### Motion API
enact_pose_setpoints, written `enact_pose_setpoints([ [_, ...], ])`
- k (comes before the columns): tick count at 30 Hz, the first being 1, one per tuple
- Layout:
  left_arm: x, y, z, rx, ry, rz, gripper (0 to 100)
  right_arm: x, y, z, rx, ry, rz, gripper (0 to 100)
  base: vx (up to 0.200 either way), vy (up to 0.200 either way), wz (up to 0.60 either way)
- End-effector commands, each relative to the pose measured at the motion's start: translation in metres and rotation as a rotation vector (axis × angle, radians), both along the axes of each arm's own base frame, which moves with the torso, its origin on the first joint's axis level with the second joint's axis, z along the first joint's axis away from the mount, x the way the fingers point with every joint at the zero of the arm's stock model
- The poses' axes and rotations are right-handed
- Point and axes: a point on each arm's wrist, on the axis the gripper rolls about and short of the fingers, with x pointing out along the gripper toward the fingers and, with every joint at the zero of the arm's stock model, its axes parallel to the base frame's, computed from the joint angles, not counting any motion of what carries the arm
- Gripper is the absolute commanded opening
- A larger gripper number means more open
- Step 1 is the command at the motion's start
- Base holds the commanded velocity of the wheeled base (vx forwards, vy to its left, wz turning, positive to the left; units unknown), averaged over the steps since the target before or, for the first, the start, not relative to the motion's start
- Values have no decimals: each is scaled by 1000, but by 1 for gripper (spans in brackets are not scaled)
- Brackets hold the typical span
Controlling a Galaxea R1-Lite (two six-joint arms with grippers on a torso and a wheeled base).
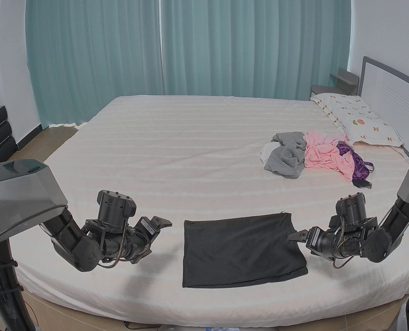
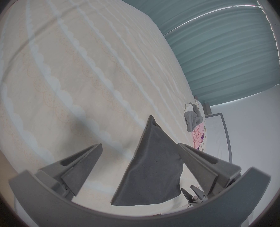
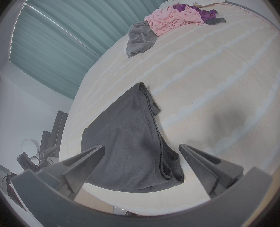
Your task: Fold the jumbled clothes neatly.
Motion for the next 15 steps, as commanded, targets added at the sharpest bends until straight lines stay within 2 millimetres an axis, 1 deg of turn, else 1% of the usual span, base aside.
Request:
enact_pose_setpoints([
  [1,-2,2,0,1,3,3,100,0,0,-3,-3,12,3,100,0,0,0],
  [8,-2,0,-2,8,8,-8,100,-5,-1,-6,-17,26,10,100,0,0,0],
  [10,-5,1,-3,7,17,-6,100,-5,-1,-6,-15,28,14,100,0,0,0],
  [15,-6,0,-4,8,20,-9,100,-8,3,-7,-20,34,25,100,0,0,0],
])
